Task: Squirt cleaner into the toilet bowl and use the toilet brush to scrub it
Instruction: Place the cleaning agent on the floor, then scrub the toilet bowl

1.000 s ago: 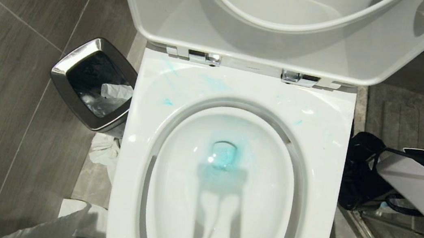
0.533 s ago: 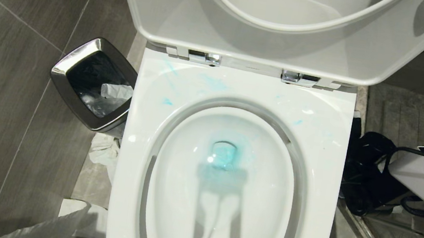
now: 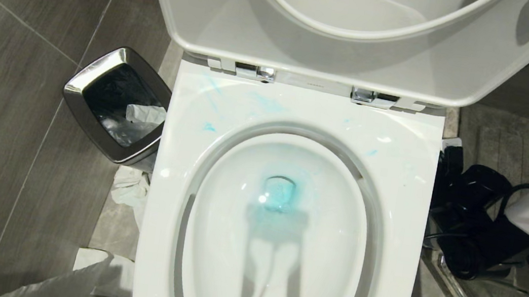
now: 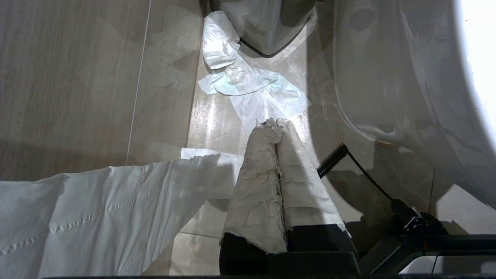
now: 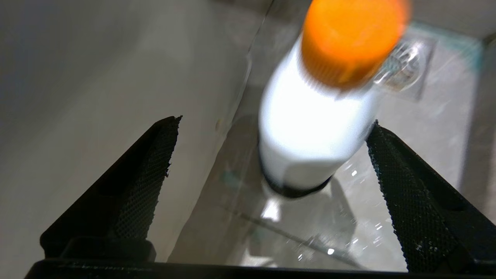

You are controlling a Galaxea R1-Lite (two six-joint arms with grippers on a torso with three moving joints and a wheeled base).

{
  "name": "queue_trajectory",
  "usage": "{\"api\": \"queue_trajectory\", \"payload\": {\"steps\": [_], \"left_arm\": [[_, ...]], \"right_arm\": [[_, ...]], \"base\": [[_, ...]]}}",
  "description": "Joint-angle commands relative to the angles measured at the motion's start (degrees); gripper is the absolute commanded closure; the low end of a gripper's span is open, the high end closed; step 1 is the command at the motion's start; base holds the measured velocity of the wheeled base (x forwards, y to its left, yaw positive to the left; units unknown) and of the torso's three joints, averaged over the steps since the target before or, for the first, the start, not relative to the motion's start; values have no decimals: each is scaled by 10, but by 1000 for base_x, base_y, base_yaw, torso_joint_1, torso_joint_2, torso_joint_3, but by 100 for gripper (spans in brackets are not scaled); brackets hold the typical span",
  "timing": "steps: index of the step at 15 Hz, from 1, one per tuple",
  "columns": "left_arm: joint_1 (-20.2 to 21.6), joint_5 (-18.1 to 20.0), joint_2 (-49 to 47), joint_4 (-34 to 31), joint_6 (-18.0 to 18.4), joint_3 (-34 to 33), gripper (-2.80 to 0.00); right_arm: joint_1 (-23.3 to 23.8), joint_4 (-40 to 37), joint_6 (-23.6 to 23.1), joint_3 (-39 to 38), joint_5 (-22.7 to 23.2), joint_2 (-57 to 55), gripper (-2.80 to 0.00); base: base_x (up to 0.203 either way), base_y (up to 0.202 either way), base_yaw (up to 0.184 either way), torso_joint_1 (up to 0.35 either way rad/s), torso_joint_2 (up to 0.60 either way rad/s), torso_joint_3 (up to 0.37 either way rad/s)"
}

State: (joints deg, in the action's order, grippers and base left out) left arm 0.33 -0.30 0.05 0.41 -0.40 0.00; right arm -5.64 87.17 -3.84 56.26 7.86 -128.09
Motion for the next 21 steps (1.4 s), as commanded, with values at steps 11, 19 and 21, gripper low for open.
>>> {"api": "queue_trajectory", "payload": {"steps": [11,19,21], "left_arm": [[0,0,0,0,0,-4,0],[0,0,0,0,0,-4,0],[0,0,0,0,0,-4,0]], "right_arm": [[12,5,-27,-197,-47,300,0],[12,-191,-82,-210,-135,519,0],[21,-335,-85,-210,-138,601,0]], "base": [[0,0,0,0,0,0],[0,0,0,0,0,0],[0,0,0,0,0,0]]}}
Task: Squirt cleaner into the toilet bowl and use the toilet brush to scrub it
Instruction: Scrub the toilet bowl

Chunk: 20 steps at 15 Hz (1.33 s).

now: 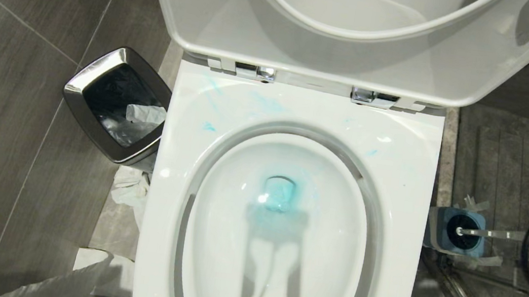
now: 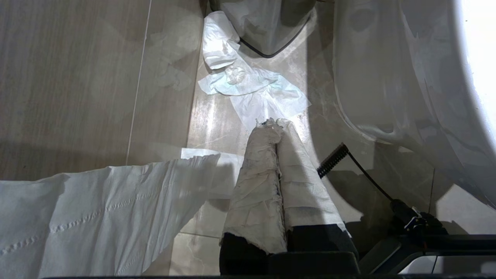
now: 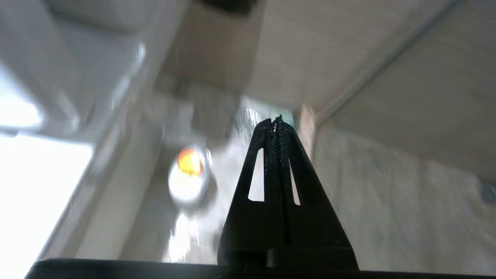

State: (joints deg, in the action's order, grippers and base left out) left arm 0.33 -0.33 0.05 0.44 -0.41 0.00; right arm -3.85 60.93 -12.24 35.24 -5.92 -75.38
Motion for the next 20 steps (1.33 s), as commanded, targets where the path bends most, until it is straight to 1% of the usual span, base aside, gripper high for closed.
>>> {"api": "queue_trajectory", "payload": {"steps": [1,3,5,7,8,10,12,14,15,16,18,20], "left_arm": [[0,0,0,0,0,-4,0],[0,0,0,0,0,-4,0],[0,0,0,0,0,-4,0],[0,0,0,0,0,-4,0],[0,0,0,0,0,-4,0],[0,0,0,0,0,-4,0],[0,0,0,0,0,-4,0],[0,0,0,0,0,-4,0],[0,0,0,0,0,-4,0],[0,0,0,0,0,-4,0],[0,0,0,0,0,-4,0],[0,0,0,0,0,-4,0]], "right_arm": [[8,-135,-3,0,-1,107,0],[15,-252,-5,5,1,155,0],[16,-307,-6,24,-3,159,0],[15,-369,-4,23,-1,170,0],[15,-396,1,24,-1,169,0],[15,-460,27,23,0,168,0],[12,-555,45,14,9,186,0],[7,-654,59,1,34,223,0],[7,-682,66,-3,40,229,0],[8,-691,67,-17,42,237,0],[17,-690,65,-61,44,261,0],[45,-675,66,-103,58,293,0]], "base": [[0,0,0,0,0,0],[0,0,0,0,0,0],[0,0,0,0,0,0],[0,0,0,0,0,0],[0,0,0,0,0,0],[0,0,0,0,0,0],[0,0,0,0,0,0],[0,0,0,0,0,0],[0,0,0,0,0,0],[0,0,0,0,0,0],[0,0,0,0,0,0],[0,0,0,0,0,0]]}}
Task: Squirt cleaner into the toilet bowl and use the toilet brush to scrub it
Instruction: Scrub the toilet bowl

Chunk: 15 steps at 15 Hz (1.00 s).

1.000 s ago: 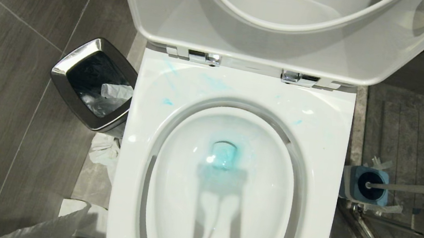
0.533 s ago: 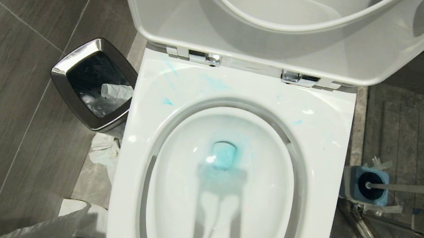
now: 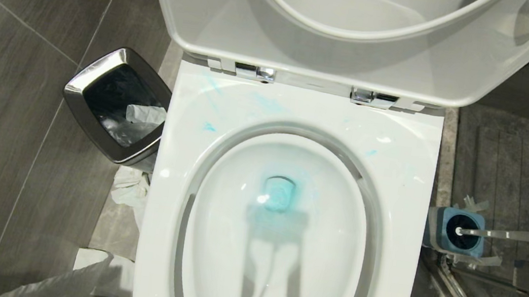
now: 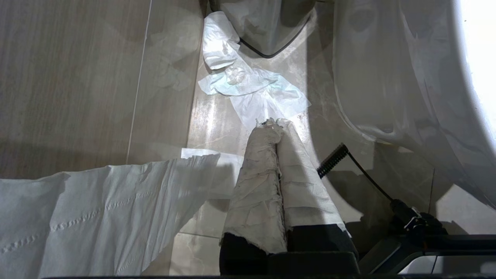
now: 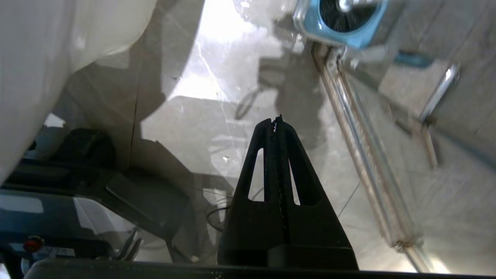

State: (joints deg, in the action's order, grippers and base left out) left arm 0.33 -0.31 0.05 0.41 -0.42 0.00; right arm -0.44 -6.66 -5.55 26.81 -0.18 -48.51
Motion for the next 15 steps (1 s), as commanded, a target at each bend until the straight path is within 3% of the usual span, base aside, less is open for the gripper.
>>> {"api": "queue_trajectory", "payload": {"steps": [1,5,7,9,11,12,13,15], "left_arm": [[0,0,0,0,0,-4,0],[0,0,0,0,0,-4,0],[0,0,0,0,0,-4,0],[0,0,0,0,0,-4,0],[0,0,0,0,0,-4,0],[0,0,0,0,0,-4,0],[0,0,0,0,0,-4,0],[0,0,0,0,0,-4,0]], "right_arm": [[24,31,3,-40,6,34,0],[69,198,-18,-136,20,74,0],[110,198,-31,-143,33,92,0],[122,184,-32,-150,41,96,0],[127,235,-34,-196,41,76,0],[130,292,-39,-238,41,65,-280],[132,349,-48,-269,41,53,-280],[134,376,-57,-276,42,27,-280]], "base": [[0,0,0,0,0,0],[0,0,0,0,0,0],[0,0,0,0,0,0],[0,0,0,0,0,0],[0,0,0,0,0,0],[0,0,0,0,0,0],[0,0,0,0,0,0],[0,0,0,0,0,0]]}}
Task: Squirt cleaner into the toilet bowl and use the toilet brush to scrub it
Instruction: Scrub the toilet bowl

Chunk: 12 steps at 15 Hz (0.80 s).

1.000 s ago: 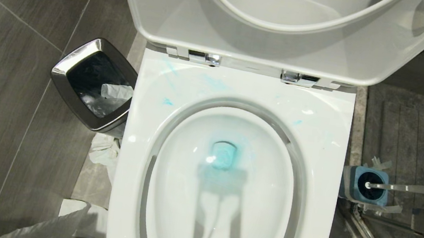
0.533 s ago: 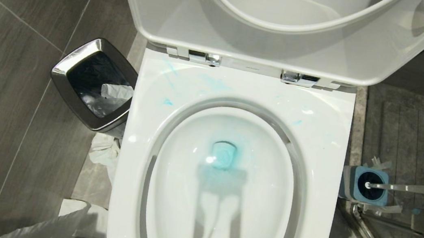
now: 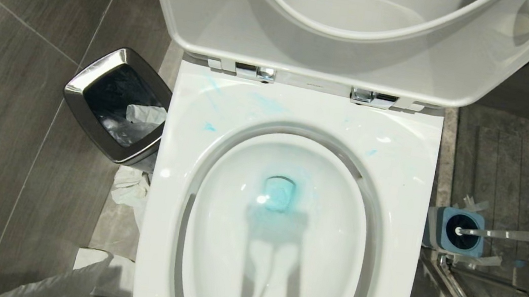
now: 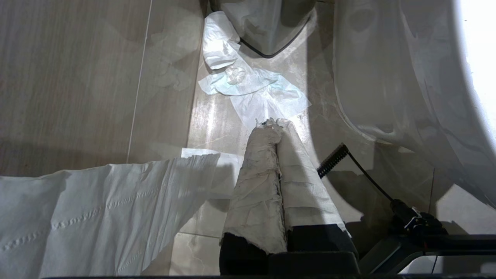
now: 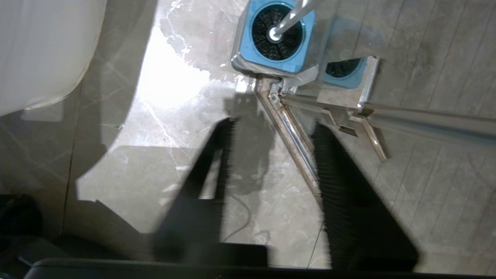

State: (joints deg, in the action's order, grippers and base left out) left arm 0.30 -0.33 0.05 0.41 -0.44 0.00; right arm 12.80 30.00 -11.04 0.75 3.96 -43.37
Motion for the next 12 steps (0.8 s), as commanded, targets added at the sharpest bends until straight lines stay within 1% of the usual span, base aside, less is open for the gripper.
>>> {"api": "queue_trajectory", "payload": {"steps": [1,6,9,12], "left_arm": [[0,0,0,0,0,-4,0],[0,0,0,0,0,-4,0],[0,0,0,0,0,-4,0],[0,0,0,0,0,-4,0]], "right_arm": [[2,14,0,-15,0,-36,-280],[10,86,5,-13,0,-147,-280],[13,188,33,-11,-1,-238,-280],[14,282,40,-9,-1,-310,-280]], "base": [[0,0,0,0,0,0],[0,0,0,0,0,0],[0,0,0,0,0,0],[0,0,0,0,0,0]]}}
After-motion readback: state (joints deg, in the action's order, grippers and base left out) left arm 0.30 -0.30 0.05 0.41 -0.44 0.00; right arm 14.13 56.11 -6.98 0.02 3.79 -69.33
